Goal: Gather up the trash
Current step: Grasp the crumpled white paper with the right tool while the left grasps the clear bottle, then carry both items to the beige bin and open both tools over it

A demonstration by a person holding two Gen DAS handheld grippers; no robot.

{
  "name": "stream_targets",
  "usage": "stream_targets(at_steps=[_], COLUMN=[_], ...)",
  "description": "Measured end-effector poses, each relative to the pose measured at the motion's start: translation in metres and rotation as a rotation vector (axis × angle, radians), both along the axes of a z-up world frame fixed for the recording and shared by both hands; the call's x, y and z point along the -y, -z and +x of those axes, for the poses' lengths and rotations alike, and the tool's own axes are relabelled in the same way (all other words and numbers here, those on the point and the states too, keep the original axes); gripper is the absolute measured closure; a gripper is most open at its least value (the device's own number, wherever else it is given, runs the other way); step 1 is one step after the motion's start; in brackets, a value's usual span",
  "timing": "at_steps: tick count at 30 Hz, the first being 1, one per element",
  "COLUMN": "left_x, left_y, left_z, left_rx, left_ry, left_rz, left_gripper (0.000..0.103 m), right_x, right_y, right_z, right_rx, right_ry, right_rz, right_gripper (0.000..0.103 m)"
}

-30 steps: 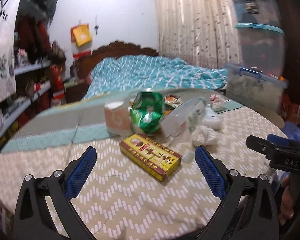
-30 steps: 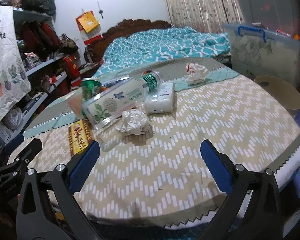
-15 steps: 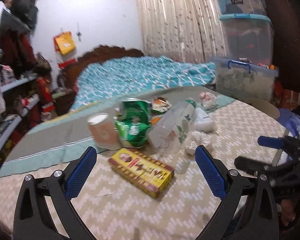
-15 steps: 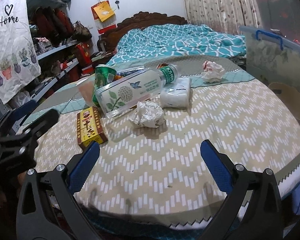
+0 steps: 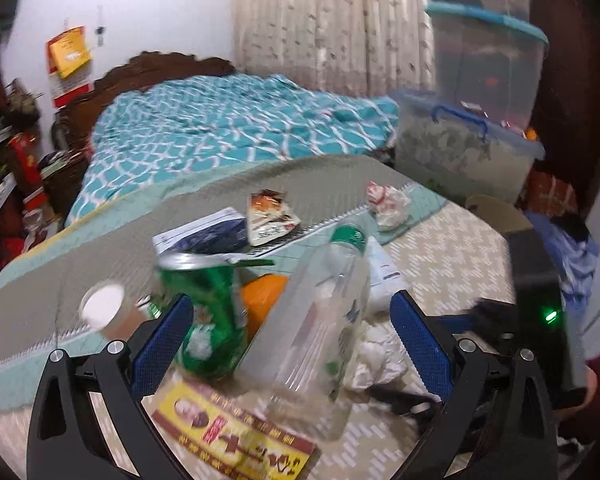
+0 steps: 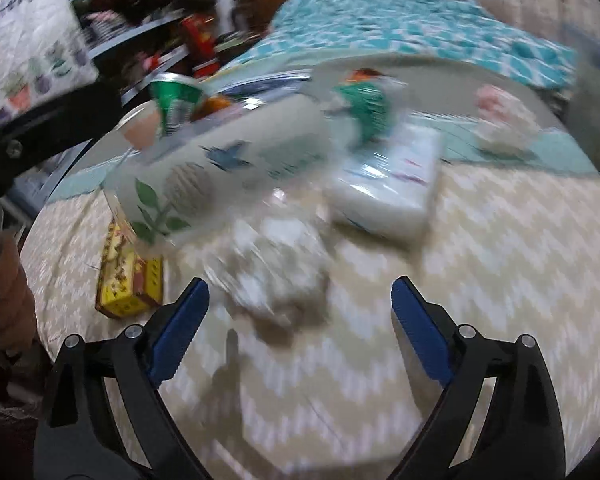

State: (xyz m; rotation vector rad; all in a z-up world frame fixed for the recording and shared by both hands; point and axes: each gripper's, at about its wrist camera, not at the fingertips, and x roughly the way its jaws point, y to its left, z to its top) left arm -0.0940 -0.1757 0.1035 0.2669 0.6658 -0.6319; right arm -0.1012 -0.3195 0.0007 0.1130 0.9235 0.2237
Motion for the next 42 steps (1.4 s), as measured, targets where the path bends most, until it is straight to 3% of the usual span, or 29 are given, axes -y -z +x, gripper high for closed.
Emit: stream_targets(at_steps=[3,5,11,17,20,22,24,25,27,30,37,39,42], left_x=[0.023,0.034,0.055,0.068,0.071,0.066,0.063,0.062,0.063,0.077,0.221,0.27,0.336], left_y=[0.008,0.014,0.039,0.062,0.077,0.07,0.055,0.048,0.034,0.017,0.026,0.04,0.06], left_z=[0.01,0.016,0.036,0.022,0.017,0.011,0.0,-0.007,-0.017,-0.026,-0.027,-0.023,-0.015], left_rx=[-0.047,-0.058,-0.123,-0.196,-0.206,-0.219,-0.201,-0.187,-0.18,-0.19,-0.259,-0.301,-0.39], left_ry=[0.074,0.088,0.101,0.13,0.088,0.079,0.084,0.084,0.096,0.162,0.48,0.539,0.591], left_rz=[0.078,0.119,0.2,0.245,0.295,0.262,0.218,0.196,0.138,0.064,0.1,0.13,0.149], left_gripper=[0.008,0.009,0.008,0.009,0.044,0.045,0.045,0.045,0.045,0.045,0.044,0.043,0.043], right_x=[0.005,0.015,0.071,0.12,0.131,0.132,0.131,0.131,0.13,0.151,0.269,0.312,0.348], right_y=[0.006,0.007,0.005,0.003,0.005,0.008,0.007,0.007,0.009,0.003,-0.011,-0.007,0.0], right_z=[0.001,-0.009,-0.059,-0.09,-0.09,-0.091,-0.092,-0.095,-0.095,-0.101,-0.129,-0.137,-0.142], right_rx=[-0.023,-0.018,0.024,0.058,0.056,0.061,0.075,0.081,0.082,0.149,0.222,0.198,0.17], right_ry=[-0.032,-0.019,0.114,0.23,0.257,0.243,0.228,0.225,0.208,0.256,0.602,0.735,0.847], right_rz=[0.08,0.095,0.111,0.167,0.153,0.151,0.138,0.12,0.111,0.129,0.16,0.187,0.209], right_gripper=[0.059,0.066,0.067,0.067,0.064,0.062,0.05,0.051,0.069,0.069,0.069,0.069,0.066])
